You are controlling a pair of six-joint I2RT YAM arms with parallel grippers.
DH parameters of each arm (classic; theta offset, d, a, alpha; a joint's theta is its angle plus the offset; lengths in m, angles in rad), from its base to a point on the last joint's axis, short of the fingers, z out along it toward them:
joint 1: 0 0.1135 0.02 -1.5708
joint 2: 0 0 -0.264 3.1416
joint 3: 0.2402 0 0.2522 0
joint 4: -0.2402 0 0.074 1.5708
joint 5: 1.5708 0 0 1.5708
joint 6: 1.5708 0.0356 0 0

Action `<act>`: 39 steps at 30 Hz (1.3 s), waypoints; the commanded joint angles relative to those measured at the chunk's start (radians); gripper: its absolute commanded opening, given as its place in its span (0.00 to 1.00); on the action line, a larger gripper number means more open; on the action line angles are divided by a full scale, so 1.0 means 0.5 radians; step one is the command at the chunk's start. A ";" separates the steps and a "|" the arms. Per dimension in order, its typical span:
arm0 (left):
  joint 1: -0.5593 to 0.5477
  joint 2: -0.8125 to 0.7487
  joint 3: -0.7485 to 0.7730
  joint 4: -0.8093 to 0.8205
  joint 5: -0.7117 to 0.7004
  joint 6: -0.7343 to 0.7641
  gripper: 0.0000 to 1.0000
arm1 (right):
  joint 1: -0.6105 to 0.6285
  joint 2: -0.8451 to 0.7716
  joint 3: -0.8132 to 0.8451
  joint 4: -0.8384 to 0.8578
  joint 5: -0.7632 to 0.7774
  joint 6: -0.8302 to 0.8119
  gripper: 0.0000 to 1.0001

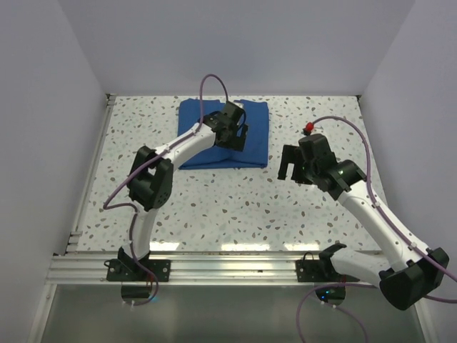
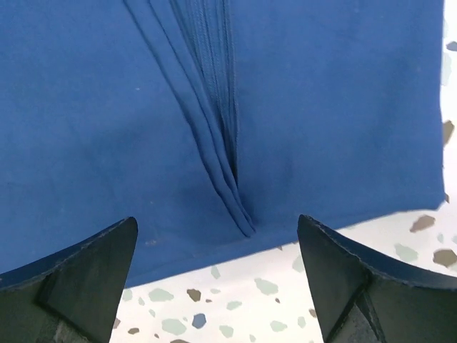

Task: Open and lay out the surgical kit
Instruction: Open the surgical kit at the center of the board.

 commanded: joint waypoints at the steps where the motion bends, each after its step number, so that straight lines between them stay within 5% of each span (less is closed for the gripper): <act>1: 0.022 0.050 0.158 -0.049 -0.131 0.027 0.96 | 0.003 0.048 0.129 -0.087 0.092 -0.063 0.98; 13: 0.013 0.241 0.194 -0.091 -0.177 0.005 0.72 | 0.006 0.051 0.080 -0.029 0.132 -0.121 0.98; 16: 0.013 0.274 0.268 -0.165 -0.229 -0.004 0.44 | 0.000 0.094 0.098 0.008 0.116 -0.124 0.99; 17: 0.013 0.277 0.286 -0.199 -0.266 -0.010 0.24 | 0.003 0.115 0.111 0.017 0.104 -0.124 0.98; 20: 0.022 0.244 0.384 -0.290 -0.333 -0.044 0.00 | 0.000 0.170 0.150 0.066 0.086 -0.130 0.98; 27: 0.252 -0.035 0.566 -0.548 -0.343 -0.179 0.00 | 0.037 0.498 0.435 0.201 -0.171 -0.265 0.98; 33: 0.721 -0.550 0.094 -0.537 -0.331 -0.231 0.00 | 0.181 0.980 0.911 0.210 -0.197 -0.268 0.96; 36: 0.893 -0.771 -0.292 -0.405 -0.300 -0.170 0.24 | 0.239 1.268 1.153 0.189 -0.227 -0.265 0.95; 37: 0.921 -0.811 -0.442 -0.389 -0.318 -0.170 0.55 | 0.255 1.333 1.257 0.195 -0.249 -0.262 0.95; 39: 0.985 -0.888 -0.572 -0.386 -0.373 -0.185 0.99 | 0.285 1.532 1.356 0.198 -0.282 -0.262 0.95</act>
